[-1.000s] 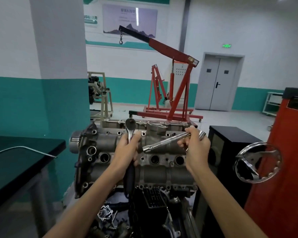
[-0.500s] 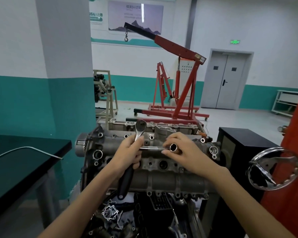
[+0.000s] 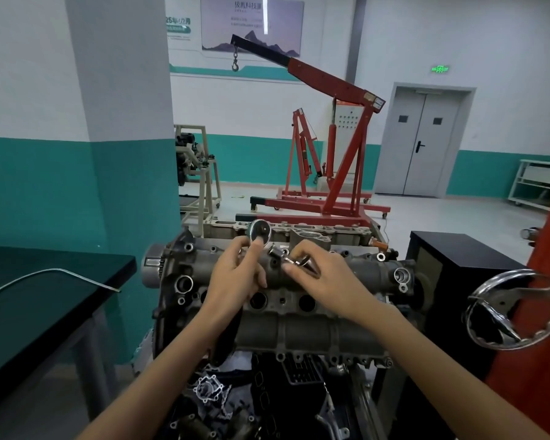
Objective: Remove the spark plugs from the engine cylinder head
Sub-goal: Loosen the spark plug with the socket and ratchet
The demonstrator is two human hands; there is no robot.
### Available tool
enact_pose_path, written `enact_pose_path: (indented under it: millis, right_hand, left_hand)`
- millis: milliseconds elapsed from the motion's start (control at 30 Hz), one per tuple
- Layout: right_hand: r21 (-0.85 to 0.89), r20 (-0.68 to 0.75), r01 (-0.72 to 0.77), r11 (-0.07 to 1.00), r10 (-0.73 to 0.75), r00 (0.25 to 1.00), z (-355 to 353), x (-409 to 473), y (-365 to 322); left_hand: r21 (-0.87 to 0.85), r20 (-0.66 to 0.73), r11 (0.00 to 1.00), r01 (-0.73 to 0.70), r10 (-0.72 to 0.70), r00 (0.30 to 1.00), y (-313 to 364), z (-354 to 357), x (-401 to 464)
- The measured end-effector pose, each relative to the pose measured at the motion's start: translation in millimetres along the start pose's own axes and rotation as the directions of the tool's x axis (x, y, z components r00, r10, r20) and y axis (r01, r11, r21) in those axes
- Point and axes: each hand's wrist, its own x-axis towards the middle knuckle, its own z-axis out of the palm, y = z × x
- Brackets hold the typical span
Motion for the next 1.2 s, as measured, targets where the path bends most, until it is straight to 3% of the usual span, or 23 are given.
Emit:
enact_pose_path:
  millis: [400,667,800,1033,1200]
  right_hand:
    - [-0.054,0.002,-0.105,0.993,0.106,0.994,0.5,11.3,-11.4]
    - [-0.117,-0.043,-0.165,0.979,0.161,0.986,4.2,3.0,-9.7]
    - [-0.088,-0.053,-0.154,0.984,0.149,0.987,4.8,5.6,-14.4]
    - [-0.218,-0.039,-0.097,0.971,0.091,0.995,5.9,6.6,-20.9]
    - [-0.016,0.041,-0.185,0.983,0.186,0.982,3.9,12.9,-25.9]
  left_hand:
    - [0.290,-0.040,0.944,-0.159,0.178,0.983,-5.5,-8.4,-8.2]
    - [0.319,-0.097,0.922,-0.217,0.260,0.961,-3.4,-11.3,-12.3]
    - [0.343,-0.097,0.912,-0.224,0.272,0.958,-4.0,-11.4,-13.0]
    - [0.477,-0.079,0.841,-0.254,0.329,0.941,-7.4,-19.9,-12.9]
    - [0.549,-0.042,0.782,-0.296,0.380,0.924,-7.9,-20.9,-15.9]
